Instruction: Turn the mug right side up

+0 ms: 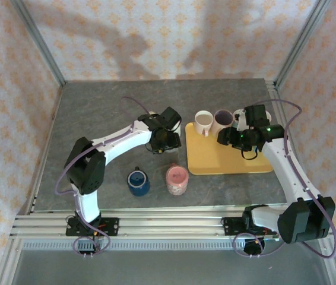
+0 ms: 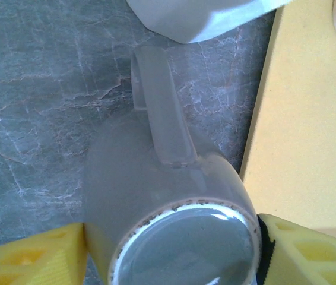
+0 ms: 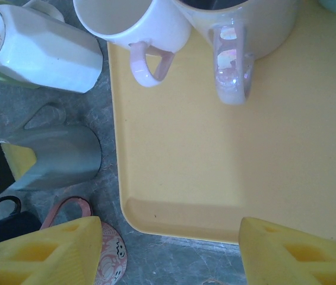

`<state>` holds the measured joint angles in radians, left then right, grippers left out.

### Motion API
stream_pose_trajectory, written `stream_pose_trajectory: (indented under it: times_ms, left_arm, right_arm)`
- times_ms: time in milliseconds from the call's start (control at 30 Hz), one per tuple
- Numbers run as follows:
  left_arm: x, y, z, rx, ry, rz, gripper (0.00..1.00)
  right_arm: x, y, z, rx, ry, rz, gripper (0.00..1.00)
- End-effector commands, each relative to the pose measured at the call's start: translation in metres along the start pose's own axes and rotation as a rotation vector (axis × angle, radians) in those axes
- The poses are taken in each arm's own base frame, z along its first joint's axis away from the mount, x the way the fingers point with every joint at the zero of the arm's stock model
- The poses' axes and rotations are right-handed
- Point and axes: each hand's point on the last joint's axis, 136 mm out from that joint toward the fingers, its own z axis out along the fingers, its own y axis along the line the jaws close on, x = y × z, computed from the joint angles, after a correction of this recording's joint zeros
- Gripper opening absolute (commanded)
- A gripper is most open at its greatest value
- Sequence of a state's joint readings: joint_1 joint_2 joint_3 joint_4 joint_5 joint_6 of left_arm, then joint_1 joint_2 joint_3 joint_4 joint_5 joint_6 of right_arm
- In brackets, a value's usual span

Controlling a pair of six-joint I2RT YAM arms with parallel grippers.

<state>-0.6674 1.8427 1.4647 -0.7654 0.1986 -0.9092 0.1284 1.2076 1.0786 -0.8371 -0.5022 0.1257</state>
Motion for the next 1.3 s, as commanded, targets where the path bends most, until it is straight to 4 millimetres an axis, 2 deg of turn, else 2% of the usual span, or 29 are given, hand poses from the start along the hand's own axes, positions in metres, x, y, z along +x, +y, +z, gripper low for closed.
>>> stream_pose_trajectory:
  times_ms: [0, 67, 167, 433, 600, 733, 900, 1000, 1133, 1267]
  left_arm:
    - [0.003, 0.032, -0.004, -0.053, 0.006, -0.180, 0.65]
    - [0.001, 0.046, -0.006, -0.069, 0.008, -0.281, 0.63]
    - [-0.004, 0.052, -0.009, -0.051, -0.003, -0.392, 0.63]
    - [-0.020, 0.044, -0.017, -0.017, -0.045, -0.613, 0.62]
    - [-0.030, 0.031, -0.020, 0.022, -0.066, -0.752, 0.60]
    - [-0.039, 0.035, -0.032, 0.011, -0.149, -0.856, 0.60]
    - [-0.048, 0.035, -0.034, 0.046, -0.213, -0.986, 0.58]
    - [-0.050, 0.036, -0.033, 0.036, -0.232, -1.016, 0.59]
    - [-0.046, 0.036, -0.026, 0.027, -0.221, -1.066, 0.69]
    - [-0.043, 0.032, -0.017, 0.031, -0.192, -1.097, 0.72]
  right_arm:
    - [-0.001, 0.004, -0.010, -0.013, -0.038, -0.032, 0.62]
    - [0.000, 0.004, -0.010, -0.017, -0.041, -0.030, 0.62]
    - [-0.001, 0.005, -0.009, -0.023, -0.043, -0.026, 0.62]
    - [0.001, 0.005, -0.008, -0.026, -0.039, -0.028, 0.62]
    - [0.001, 0.005, -0.005, -0.029, -0.040, -0.032, 0.62]
    - [0.000, 0.006, -0.003, -0.039, -0.026, -0.039, 0.62]
    - [-0.002, 0.009, -0.002, -0.050, -0.022, -0.047, 0.62]
    - [-0.003, 0.010, 0.000, -0.054, -0.012, -0.046, 0.62]
    - [-0.006, 0.011, -0.004, -0.051, -0.022, -0.050, 0.62]
    - [-0.008, 0.011, -0.008, -0.039, -0.035, -0.057, 0.62]
